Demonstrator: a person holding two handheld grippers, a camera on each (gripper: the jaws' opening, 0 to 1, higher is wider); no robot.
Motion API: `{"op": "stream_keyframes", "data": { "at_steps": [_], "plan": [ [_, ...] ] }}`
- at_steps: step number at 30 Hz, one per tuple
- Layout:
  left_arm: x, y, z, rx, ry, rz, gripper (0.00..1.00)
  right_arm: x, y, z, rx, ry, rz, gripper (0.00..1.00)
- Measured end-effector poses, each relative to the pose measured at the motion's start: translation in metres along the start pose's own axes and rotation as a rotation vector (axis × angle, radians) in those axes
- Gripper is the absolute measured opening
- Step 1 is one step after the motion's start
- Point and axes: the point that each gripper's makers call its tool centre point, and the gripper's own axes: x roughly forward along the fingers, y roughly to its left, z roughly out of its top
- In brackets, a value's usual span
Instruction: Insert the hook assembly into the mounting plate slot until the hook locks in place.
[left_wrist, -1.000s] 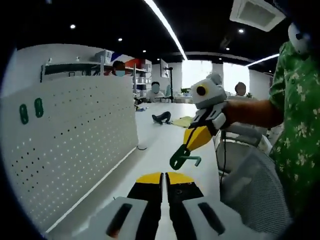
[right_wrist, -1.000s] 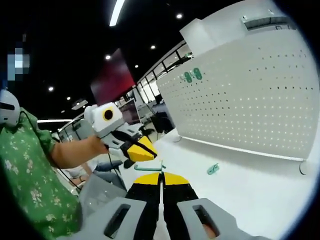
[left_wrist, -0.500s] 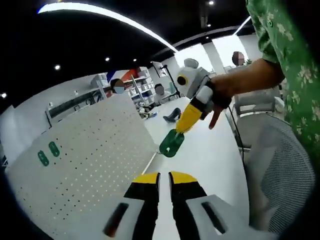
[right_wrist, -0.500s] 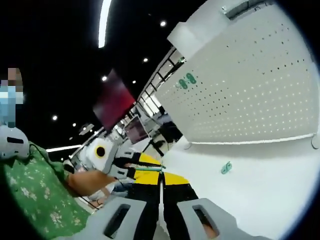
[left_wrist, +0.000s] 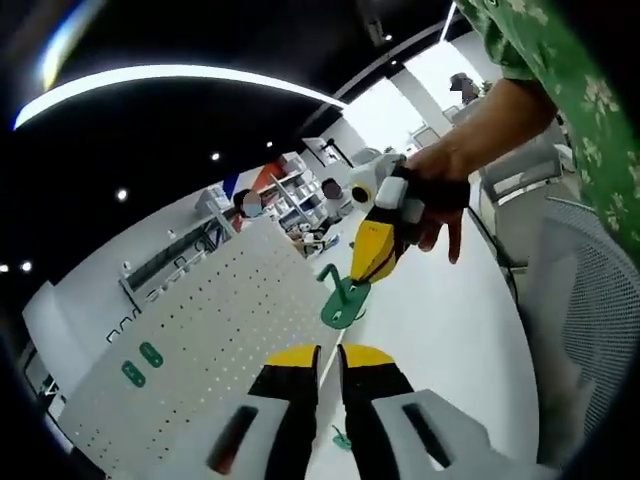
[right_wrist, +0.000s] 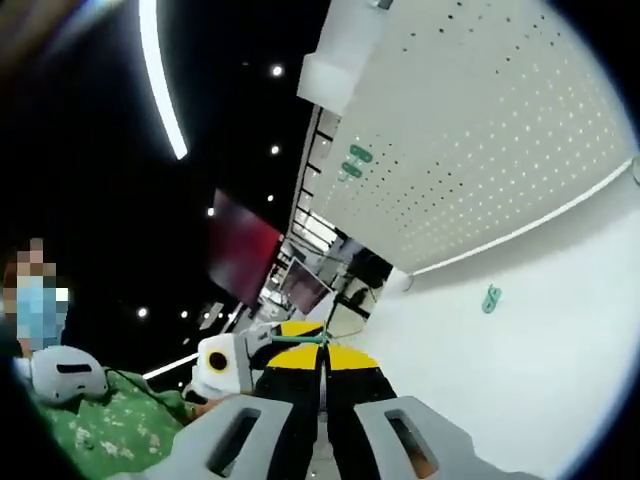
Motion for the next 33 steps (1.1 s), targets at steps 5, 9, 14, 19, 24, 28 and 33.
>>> {"op": "stream_keyframes", "data": {
  "at_steps": [5,9,14,19,24,28,33],
  "plan": [
    [0.000,-0.001,0.002,0.004,-0.010,-0.011,0.08,-0.002,-0.002,-0.002,0.143,0.004,0.014,0.00],
    [0.000,-0.005,0.004,0.019,-0.022,-0.037,0.08,-0.003,-0.003,-0.003,0.187,0.002,0.020,0.00],
    [0.003,-0.011,0.003,0.054,-0.018,-0.063,0.07,0.000,-0.003,-0.008,0.222,0.022,0.013,0.00],
    [0.005,-0.013,0.003,0.090,-0.018,-0.067,0.08,0.001,-0.004,-0.010,0.233,0.030,0.003,0.00],
    [0.006,-0.016,0.003,0.126,-0.015,-0.080,0.08,0.002,-0.005,-0.011,0.250,0.042,-0.006,0.00],
    [0.007,-0.018,0.005,0.152,-0.021,-0.086,0.08,0.004,-0.004,-0.015,0.266,0.056,-0.010,0.00],
    [0.009,-0.021,0.005,0.204,-0.017,-0.091,0.06,0.004,-0.004,-0.015,0.281,0.063,-0.006,0.00]
  ]
}}
